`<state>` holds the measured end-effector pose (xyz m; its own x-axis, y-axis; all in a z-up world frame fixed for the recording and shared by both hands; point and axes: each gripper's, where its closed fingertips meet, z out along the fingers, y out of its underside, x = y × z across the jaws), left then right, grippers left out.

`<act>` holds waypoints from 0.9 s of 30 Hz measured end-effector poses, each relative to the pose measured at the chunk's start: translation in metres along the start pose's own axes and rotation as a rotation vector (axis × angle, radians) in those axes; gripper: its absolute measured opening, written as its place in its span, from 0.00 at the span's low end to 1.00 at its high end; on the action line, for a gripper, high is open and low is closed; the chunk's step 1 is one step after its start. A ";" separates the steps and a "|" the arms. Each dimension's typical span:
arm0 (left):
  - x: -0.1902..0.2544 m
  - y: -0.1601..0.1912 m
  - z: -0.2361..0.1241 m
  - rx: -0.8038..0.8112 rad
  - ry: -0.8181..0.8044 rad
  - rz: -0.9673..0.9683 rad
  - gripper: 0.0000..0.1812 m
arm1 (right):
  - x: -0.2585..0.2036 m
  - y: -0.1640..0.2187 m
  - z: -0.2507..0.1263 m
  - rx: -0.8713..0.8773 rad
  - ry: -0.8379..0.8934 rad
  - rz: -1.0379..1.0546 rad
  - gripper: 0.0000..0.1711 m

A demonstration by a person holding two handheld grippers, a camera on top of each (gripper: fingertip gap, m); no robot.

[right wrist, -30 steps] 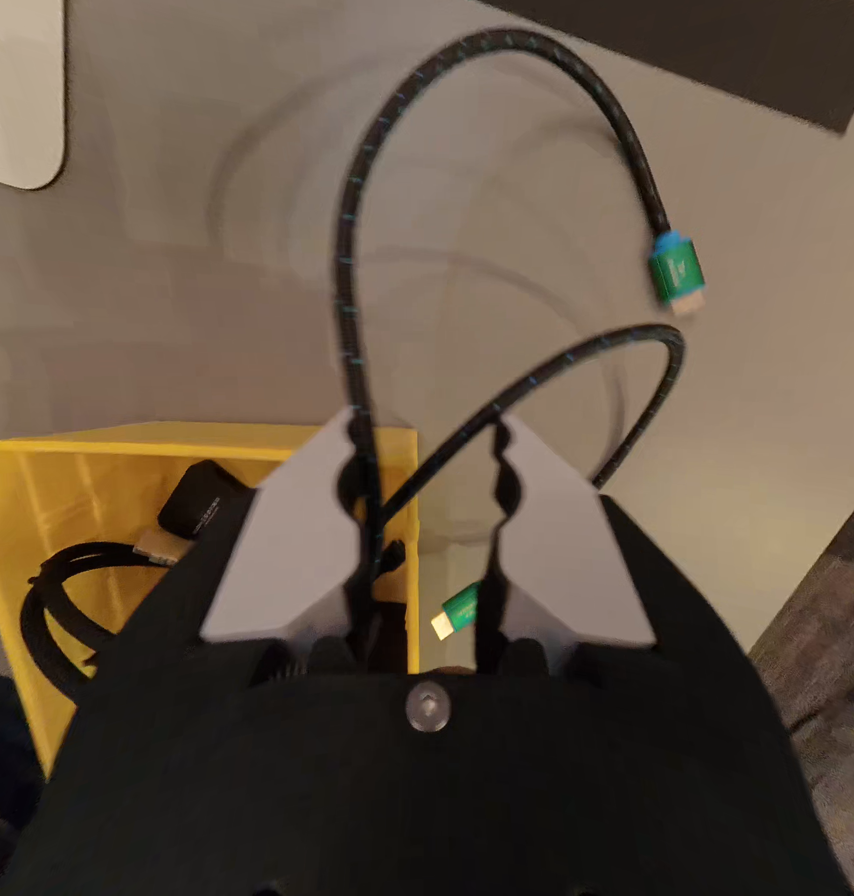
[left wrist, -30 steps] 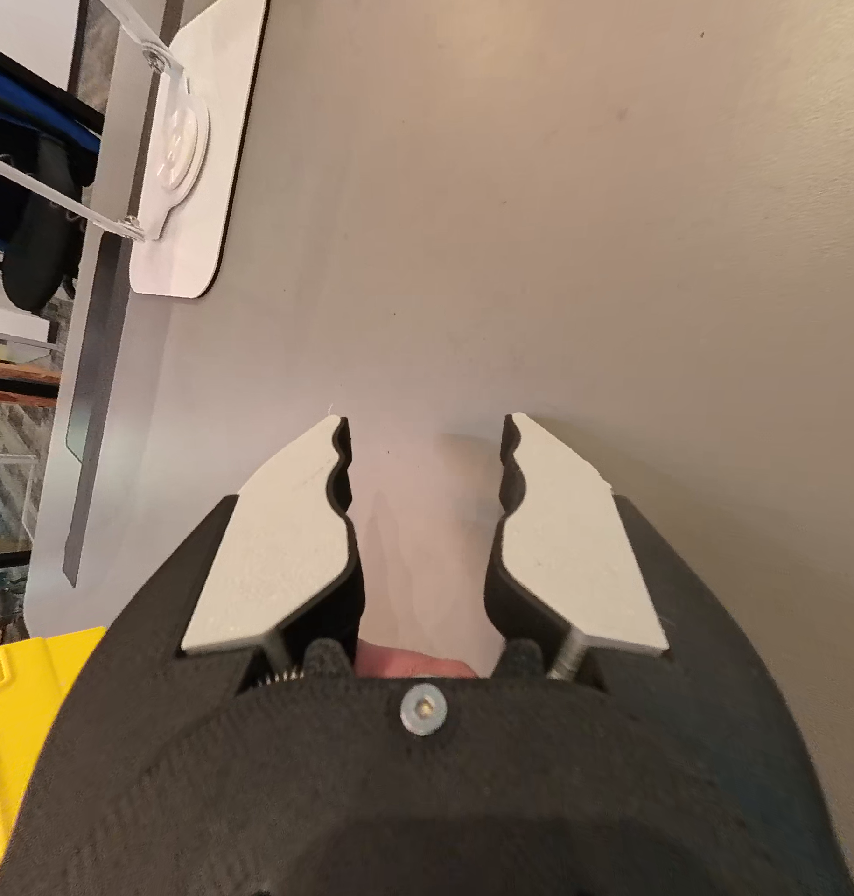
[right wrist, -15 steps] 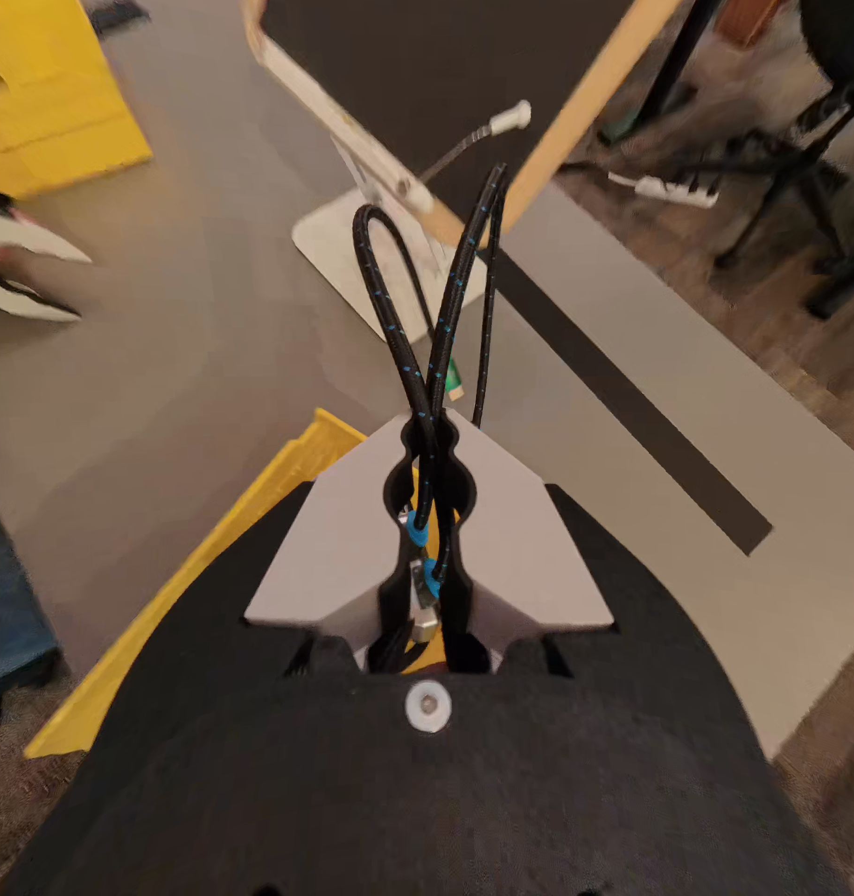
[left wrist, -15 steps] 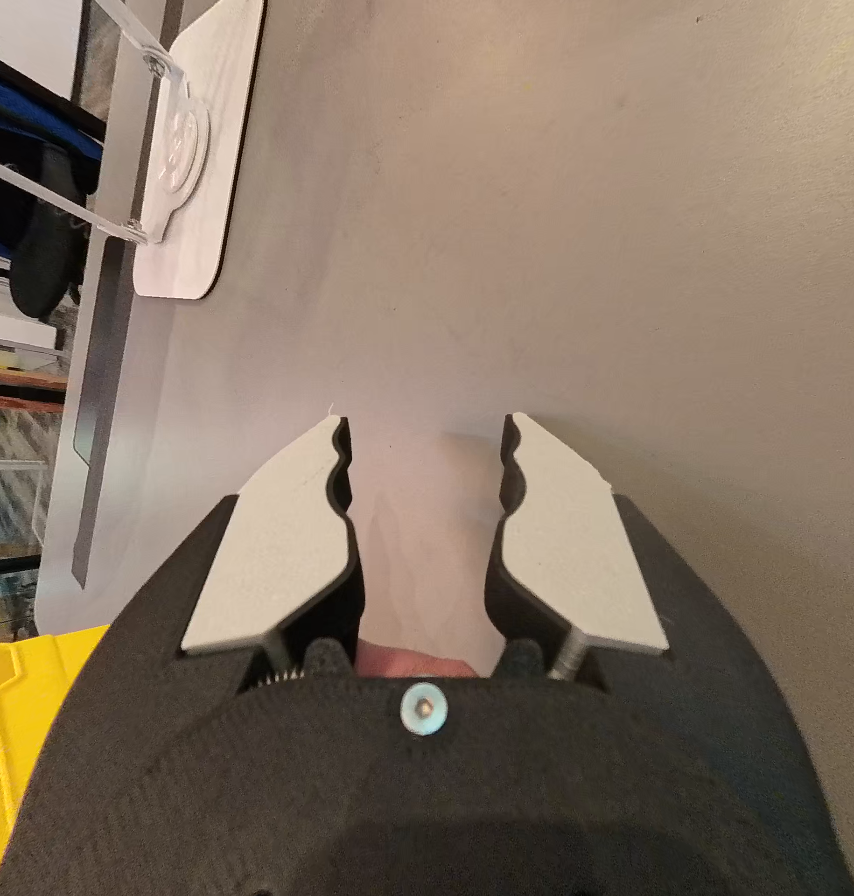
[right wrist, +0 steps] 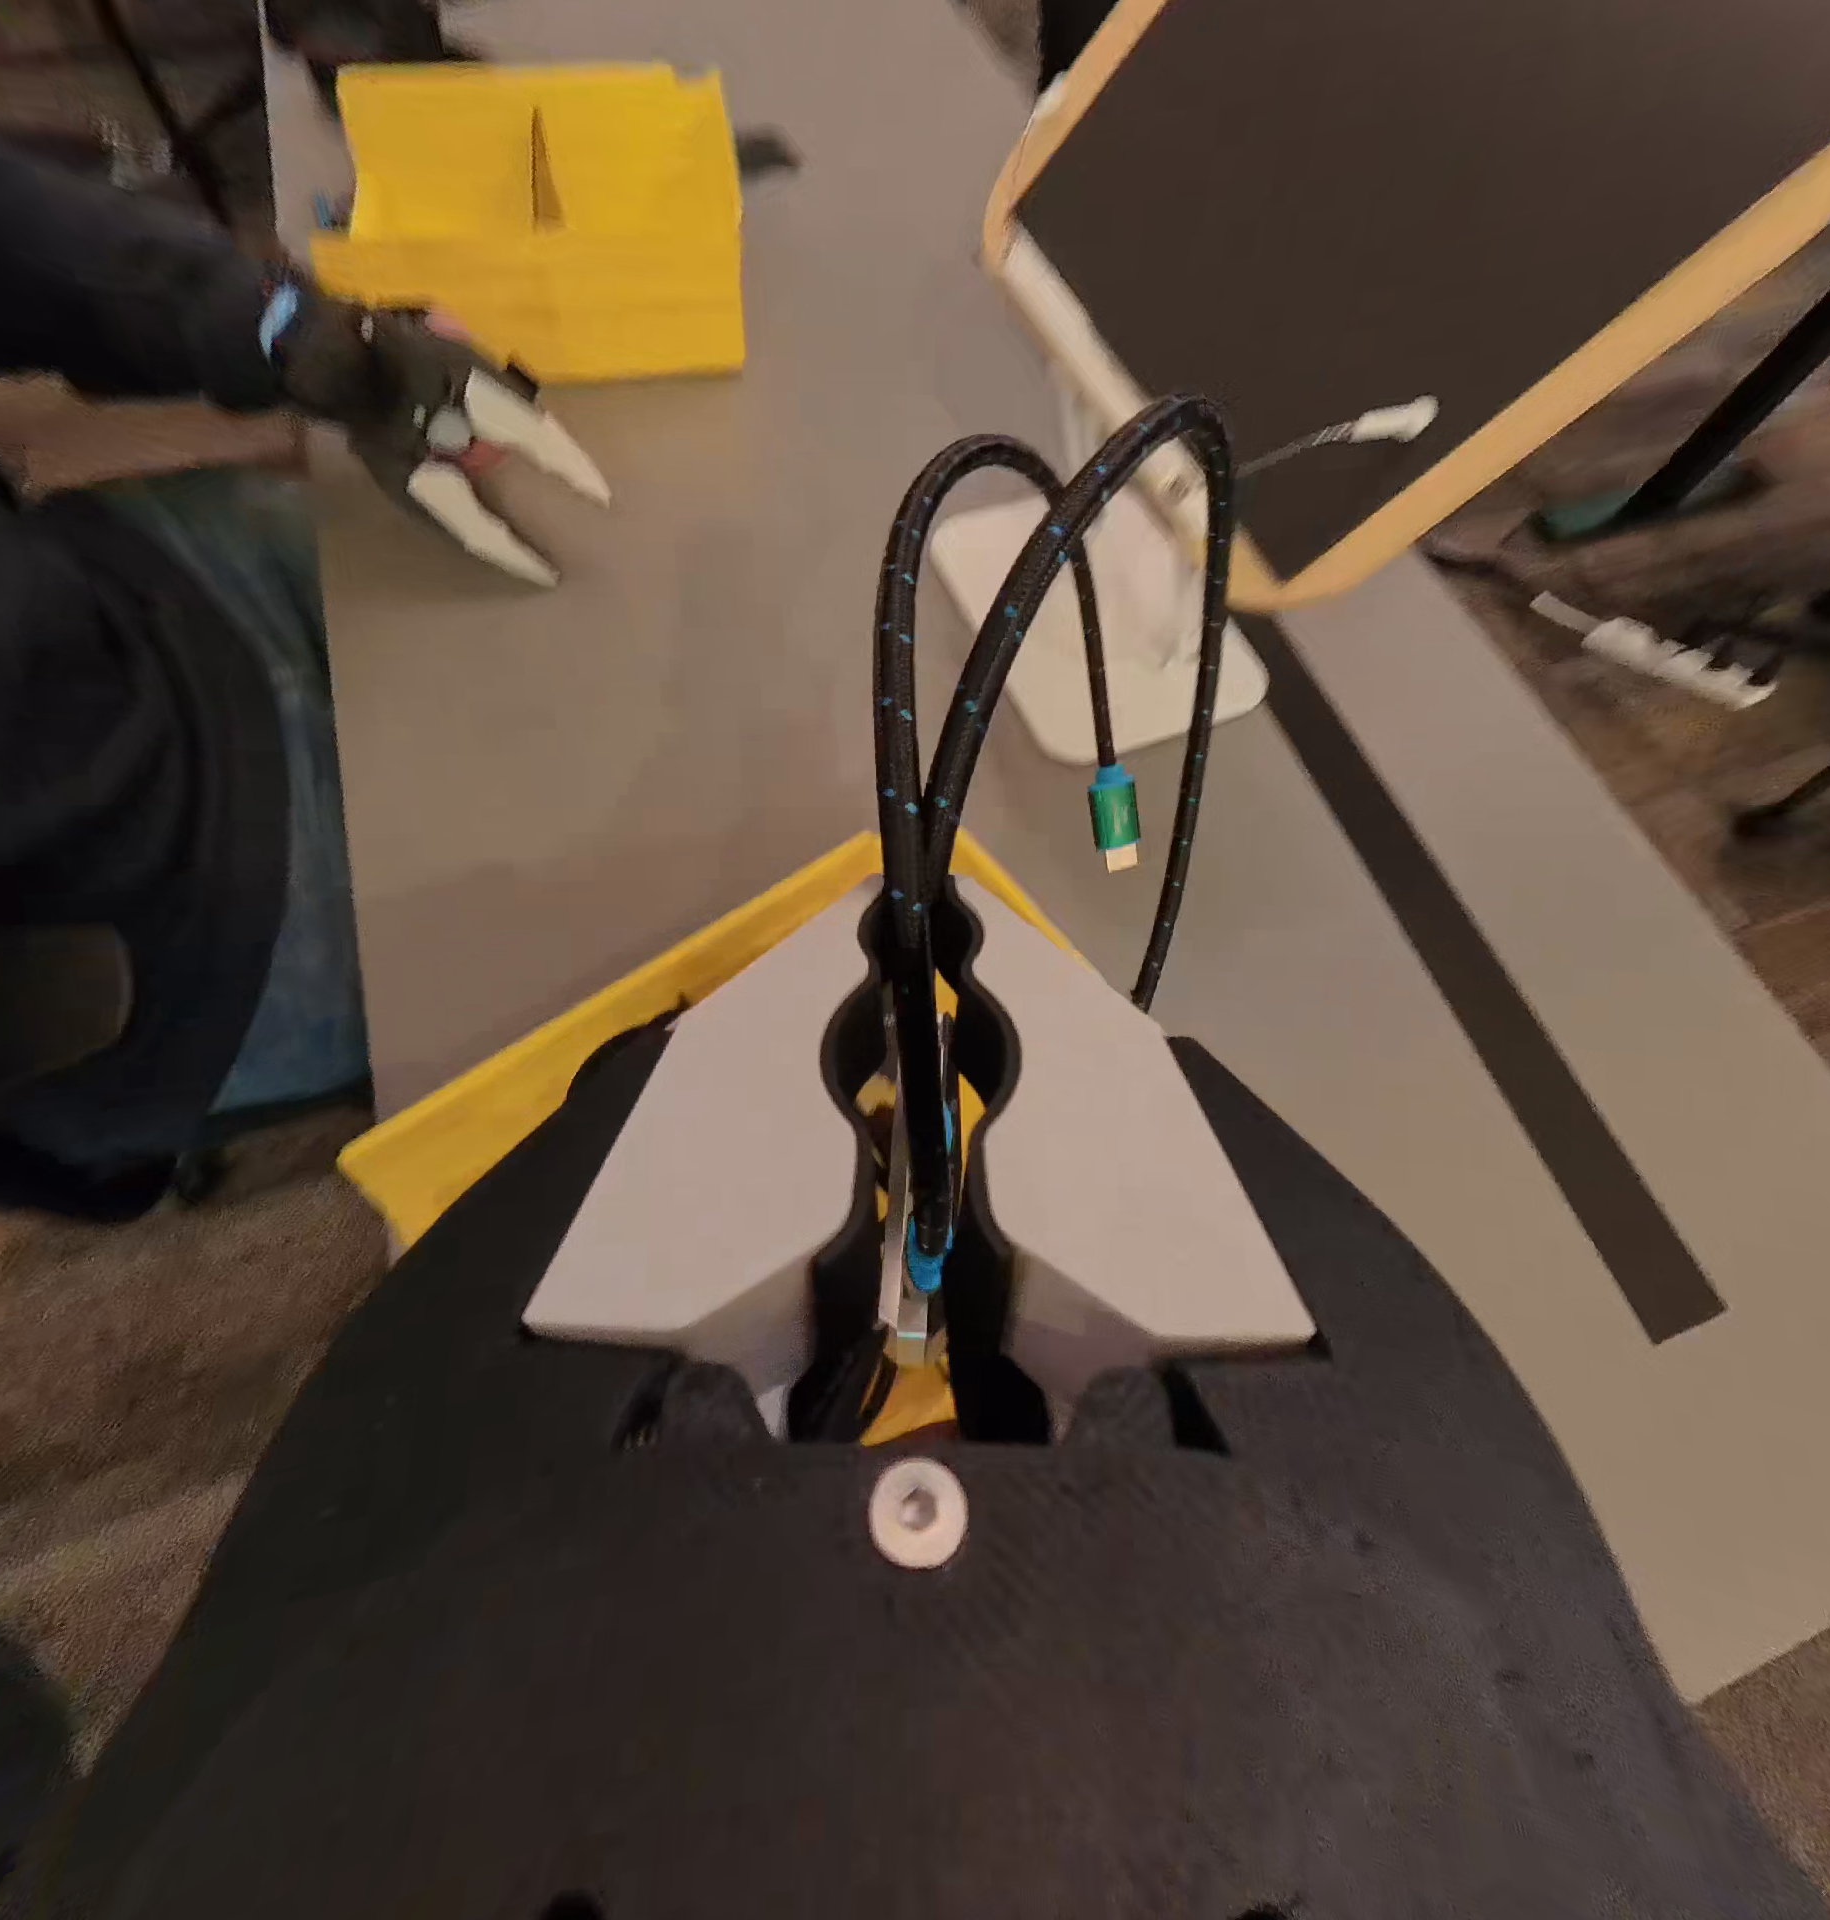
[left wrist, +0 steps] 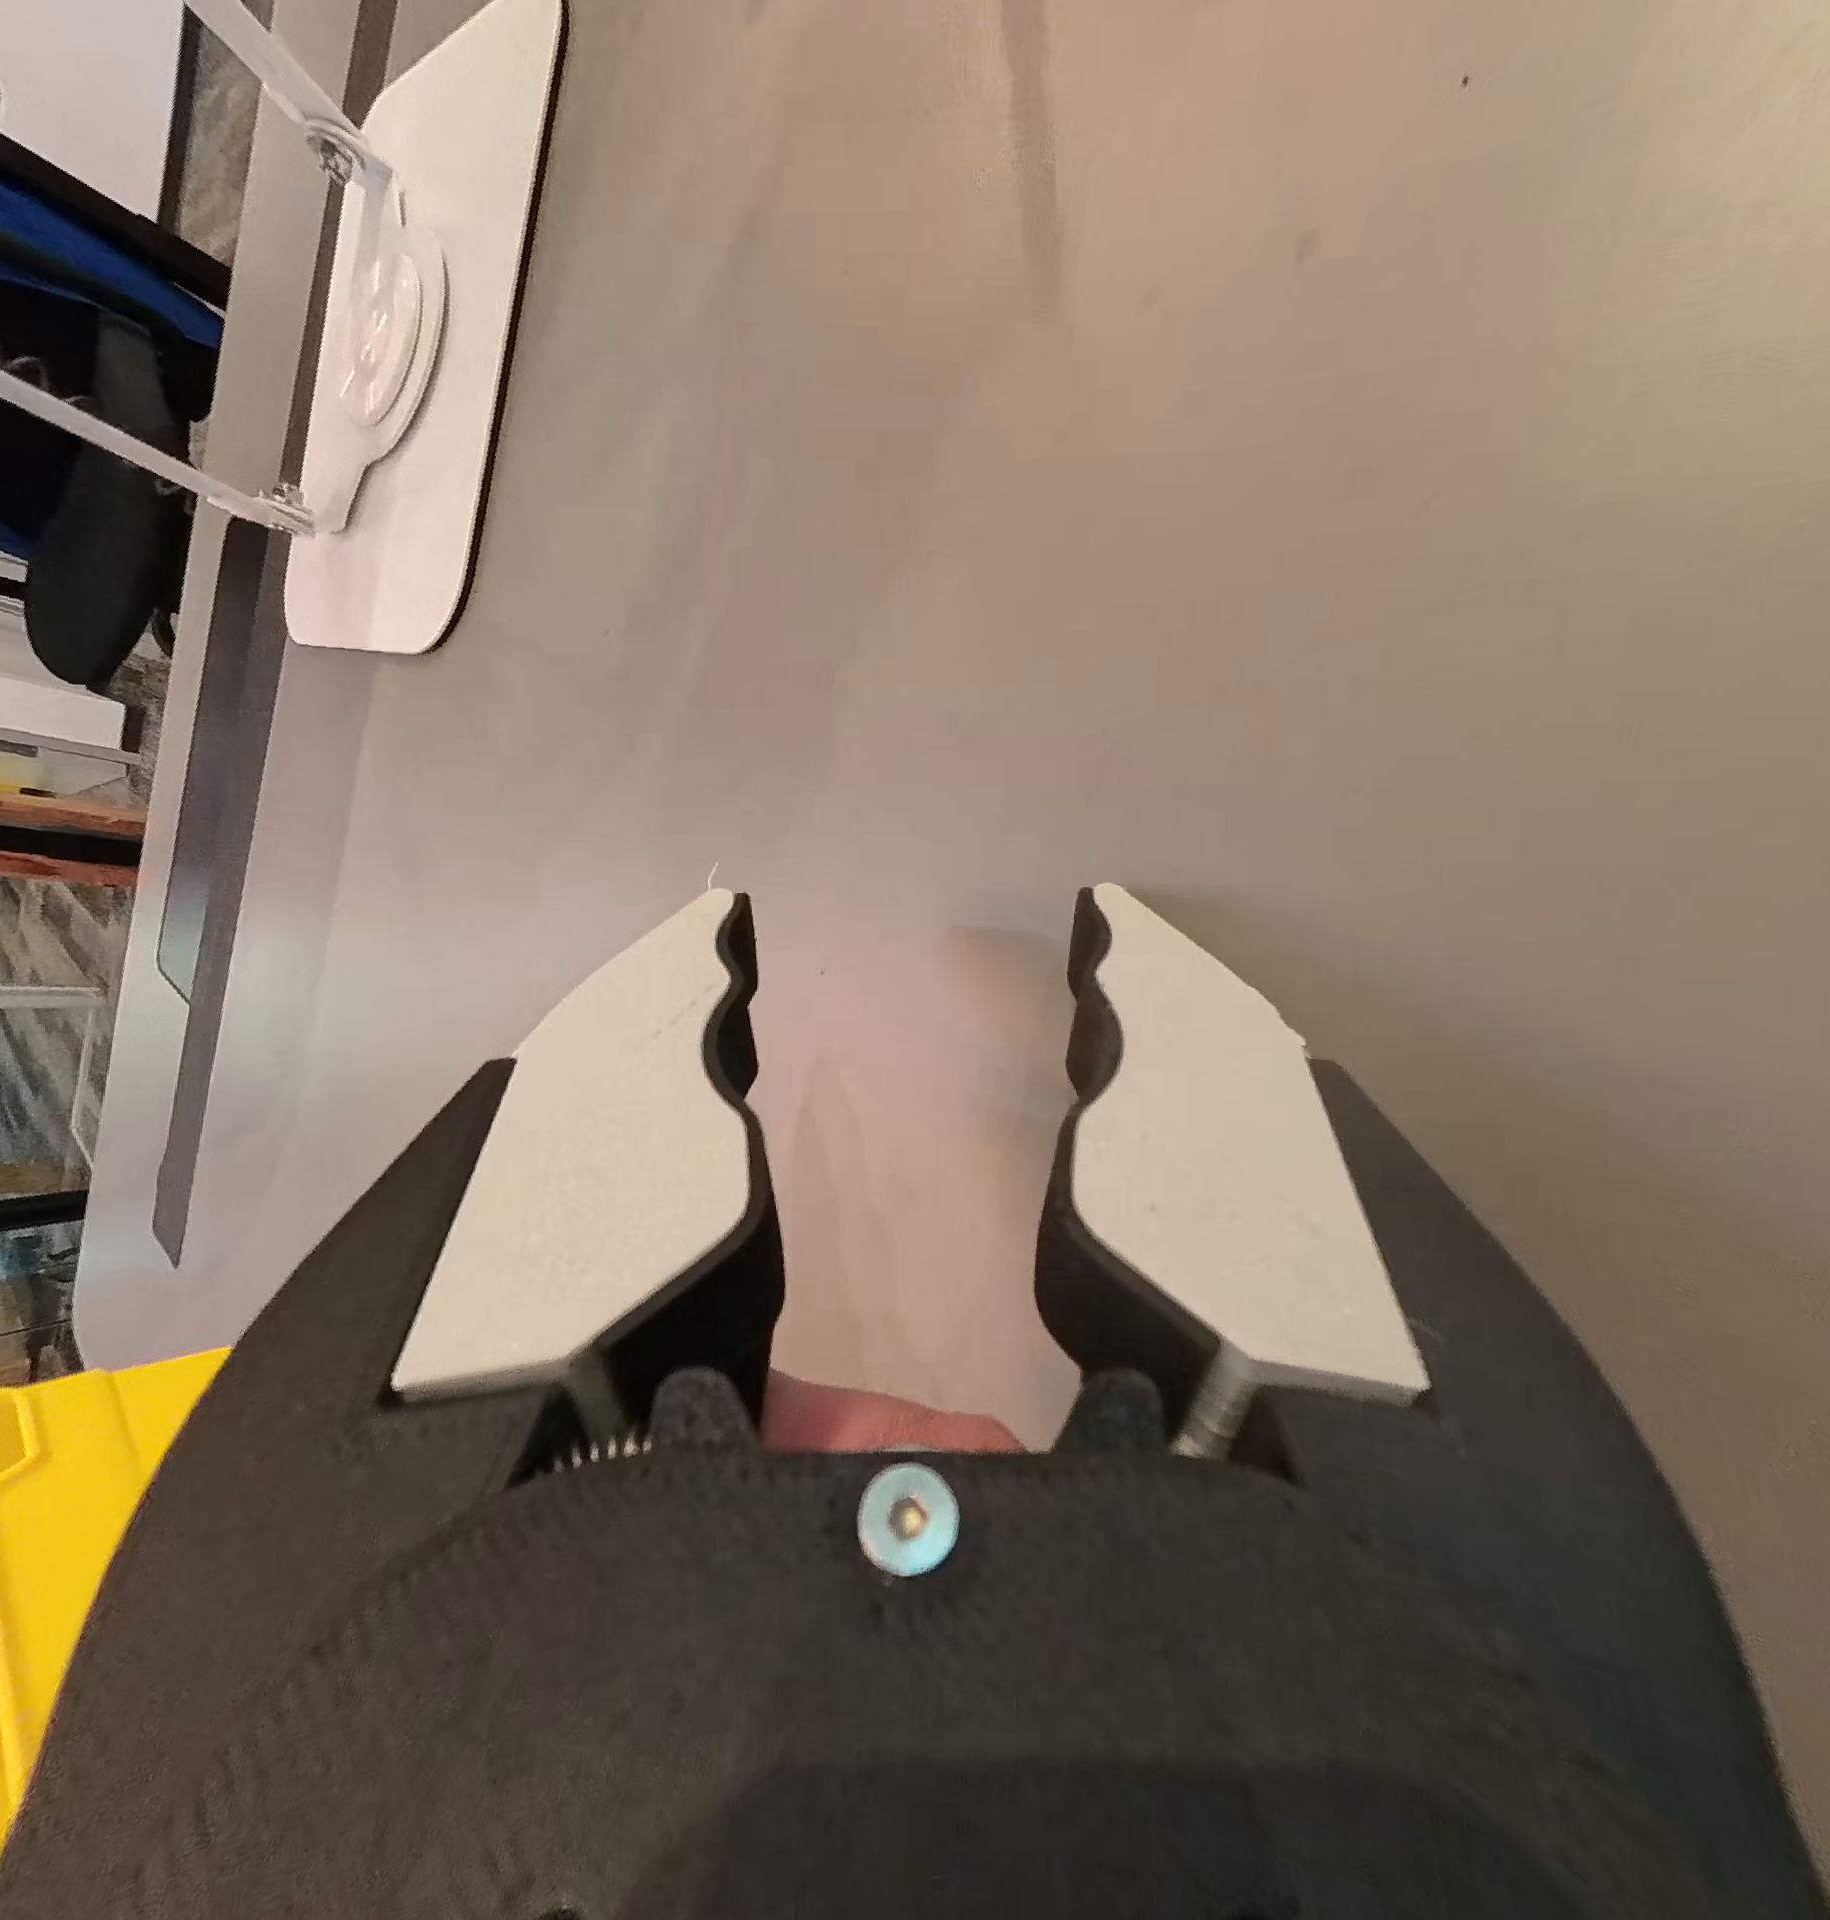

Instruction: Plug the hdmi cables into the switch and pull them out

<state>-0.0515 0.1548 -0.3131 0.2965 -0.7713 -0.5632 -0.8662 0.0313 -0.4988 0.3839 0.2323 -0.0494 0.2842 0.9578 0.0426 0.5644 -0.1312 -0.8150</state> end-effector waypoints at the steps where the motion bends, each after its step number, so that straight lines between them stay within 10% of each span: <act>1: 0.000 0.000 0.000 -0.001 -0.001 0.001 0.31 | -0.002 0.006 0.003 -0.036 -0.031 -0.003 0.02; 13: 0.001 -0.001 0.000 0.006 0.000 -0.013 0.31 | -0.022 0.049 0.012 -0.252 -0.356 0.025 0.02; 27: 0.004 -0.003 -0.001 0.008 0.002 0.001 0.30 | 0.038 0.118 0.015 -0.610 -0.074 0.230 0.03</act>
<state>-0.0476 0.1508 -0.3134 0.2945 -0.7727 -0.5623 -0.8631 0.0376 -0.5037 0.4500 0.2571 -0.1529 0.4083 0.9003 -0.1509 0.8401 -0.4352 -0.3238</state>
